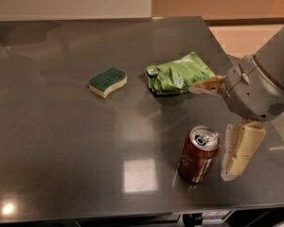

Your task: Pick coke can

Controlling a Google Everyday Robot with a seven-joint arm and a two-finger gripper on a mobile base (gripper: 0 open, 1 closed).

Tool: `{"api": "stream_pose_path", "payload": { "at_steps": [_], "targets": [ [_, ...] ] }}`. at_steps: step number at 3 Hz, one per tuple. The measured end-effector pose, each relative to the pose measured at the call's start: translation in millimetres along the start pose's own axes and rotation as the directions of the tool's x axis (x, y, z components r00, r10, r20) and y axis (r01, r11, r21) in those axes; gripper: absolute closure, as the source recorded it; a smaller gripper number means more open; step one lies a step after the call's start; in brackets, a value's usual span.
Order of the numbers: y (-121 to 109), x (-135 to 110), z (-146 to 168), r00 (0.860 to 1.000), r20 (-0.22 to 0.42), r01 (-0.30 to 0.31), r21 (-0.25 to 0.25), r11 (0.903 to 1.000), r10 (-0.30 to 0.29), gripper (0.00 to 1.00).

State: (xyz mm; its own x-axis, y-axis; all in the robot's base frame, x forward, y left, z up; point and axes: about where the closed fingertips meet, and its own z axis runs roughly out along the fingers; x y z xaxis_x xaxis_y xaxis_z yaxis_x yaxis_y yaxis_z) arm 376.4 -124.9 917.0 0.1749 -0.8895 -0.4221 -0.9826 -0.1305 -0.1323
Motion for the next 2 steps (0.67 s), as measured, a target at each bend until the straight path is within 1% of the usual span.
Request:
{"api": "stream_pose_path", "payload": {
  "at_steps": [1,2],
  "targets": [
    [7.1,-2.8,11.1,0.999,0.023,0.031,-0.036,0.9989,-0.03,0.0],
    [13.7,-6.9,19.2,0.997,0.035,0.071,-0.075,0.9947,-0.068,0.18]
  ]
}}
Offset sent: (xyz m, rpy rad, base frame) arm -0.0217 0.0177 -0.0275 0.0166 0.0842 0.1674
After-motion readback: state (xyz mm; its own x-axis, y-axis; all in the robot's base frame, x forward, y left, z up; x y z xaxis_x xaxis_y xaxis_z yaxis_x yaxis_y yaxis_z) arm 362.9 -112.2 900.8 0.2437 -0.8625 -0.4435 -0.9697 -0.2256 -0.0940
